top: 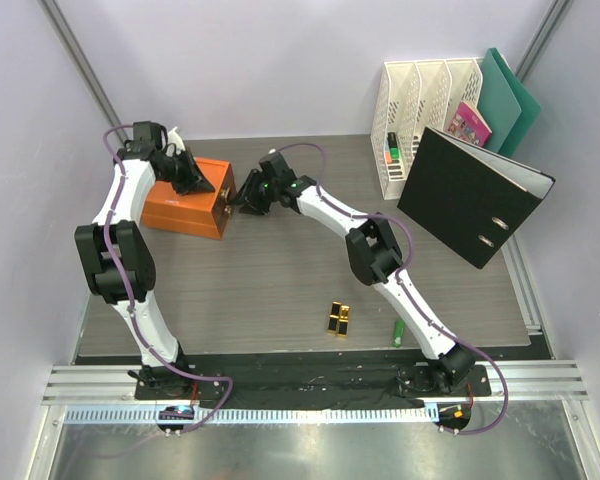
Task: Organize the makeup
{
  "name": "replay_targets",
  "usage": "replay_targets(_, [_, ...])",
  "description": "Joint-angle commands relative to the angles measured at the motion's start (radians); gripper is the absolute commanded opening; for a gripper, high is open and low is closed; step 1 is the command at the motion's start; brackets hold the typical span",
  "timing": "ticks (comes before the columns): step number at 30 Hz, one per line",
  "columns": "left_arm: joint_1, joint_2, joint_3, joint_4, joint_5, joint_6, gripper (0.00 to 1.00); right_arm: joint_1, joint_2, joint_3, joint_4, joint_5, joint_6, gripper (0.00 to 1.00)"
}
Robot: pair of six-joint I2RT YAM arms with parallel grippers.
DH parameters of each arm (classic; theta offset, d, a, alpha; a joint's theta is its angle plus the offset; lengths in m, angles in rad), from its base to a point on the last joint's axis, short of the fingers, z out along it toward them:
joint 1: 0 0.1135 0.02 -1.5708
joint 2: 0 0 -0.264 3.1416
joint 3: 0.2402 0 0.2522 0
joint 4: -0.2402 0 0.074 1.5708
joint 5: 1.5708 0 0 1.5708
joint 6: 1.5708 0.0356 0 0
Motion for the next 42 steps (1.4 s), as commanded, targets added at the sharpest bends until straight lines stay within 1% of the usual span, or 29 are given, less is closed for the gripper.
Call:
replay_targets(1, [-0.021,0.159,-0.132,-0.279,-0.225,0.101,0.00,0.011,-0.001,0.005,-0.097,0.048,-0.060,0.42])
replay_targets(7, [-0.021,0.157,-0.131,-0.279,-0.224,0.100,0.00,0.019,-0.039,-0.047,-0.160,0.067,-0.123,0.33])
replay_targets(8, [-0.021,0.157,-0.131,-0.279,-0.222,0.100,0.00,0.019,-0.044,-0.050,-0.173,0.069,-0.129,0.31])
replay_targets(11, [-0.021,0.157,-0.131,-0.282,-0.222,0.101,0.00,0.019,-0.058,-0.047,-0.234,0.092,-0.172,0.28])
replay_targets(17, [-0.021,0.153,-0.129,-0.282,-0.225,0.103,0.00,0.017,-0.099,-0.073,-0.383,0.150,-0.272,0.27])
replay_targets(23, [-0.021,0.148,-0.124,-0.284,-0.227,0.101,0.00,0.013,-0.131,-0.137,-0.453,0.167,-0.336,0.27])
replay_targets(30, [-0.021,0.139,-0.140,-0.279,-0.228,0.100,0.00,0.008,-0.191,-0.271,-0.473,0.169,-0.411,0.27])
replay_targets(37, [-0.021,0.124,-0.154,-0.274,-0.225,0.098,0.00,0.014,-0.210,-0.285,-0.521,0.155,-0.465,0.26])
replay_targets(42, [-0.021,0.125,-0.147,-0.274,-0.225,0.097,0.00,0.016,-0.225,-0.306,-0.522,0.153,-0.470,0.25])
